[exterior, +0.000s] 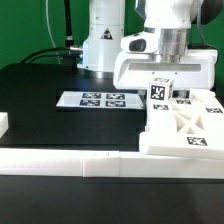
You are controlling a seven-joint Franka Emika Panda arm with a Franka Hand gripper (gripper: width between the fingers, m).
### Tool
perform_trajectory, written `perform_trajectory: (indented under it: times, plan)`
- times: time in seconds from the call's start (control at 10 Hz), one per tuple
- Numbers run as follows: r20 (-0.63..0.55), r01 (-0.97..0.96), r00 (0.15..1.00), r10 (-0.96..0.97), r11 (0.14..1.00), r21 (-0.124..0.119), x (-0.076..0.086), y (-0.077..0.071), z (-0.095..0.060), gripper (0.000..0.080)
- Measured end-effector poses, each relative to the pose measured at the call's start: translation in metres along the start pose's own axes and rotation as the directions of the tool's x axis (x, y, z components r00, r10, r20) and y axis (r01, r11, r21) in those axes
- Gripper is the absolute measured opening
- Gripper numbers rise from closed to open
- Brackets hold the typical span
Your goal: Assemble chair
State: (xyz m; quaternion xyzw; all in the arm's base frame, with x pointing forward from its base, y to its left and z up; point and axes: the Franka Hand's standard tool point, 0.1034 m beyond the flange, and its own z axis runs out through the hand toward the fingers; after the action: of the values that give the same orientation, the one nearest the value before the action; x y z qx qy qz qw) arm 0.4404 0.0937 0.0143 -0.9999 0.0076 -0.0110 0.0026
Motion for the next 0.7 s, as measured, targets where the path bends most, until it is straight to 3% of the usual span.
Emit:
perform_trajectory:
  times: [0.1,0.3,0.5,0.7]
  plan:
    - [-0.003,0.0,1.0,0.0,1.0,0.0,0.001,0.0,0.0,0.0282]
    - [-0.003,0.001,1.0,-0.001,1.0,0.001,0.001,0.001,-0.002,0.0284]
    - [-0.002,0.004,1.0,-0.004,1.0,0.014,0.006,-0.003,-0.015,0.0284]
    - [0.035,0.03,0.999,-0.031,0.999,0.04,0.016,-0.013,-0.052,0.0284]
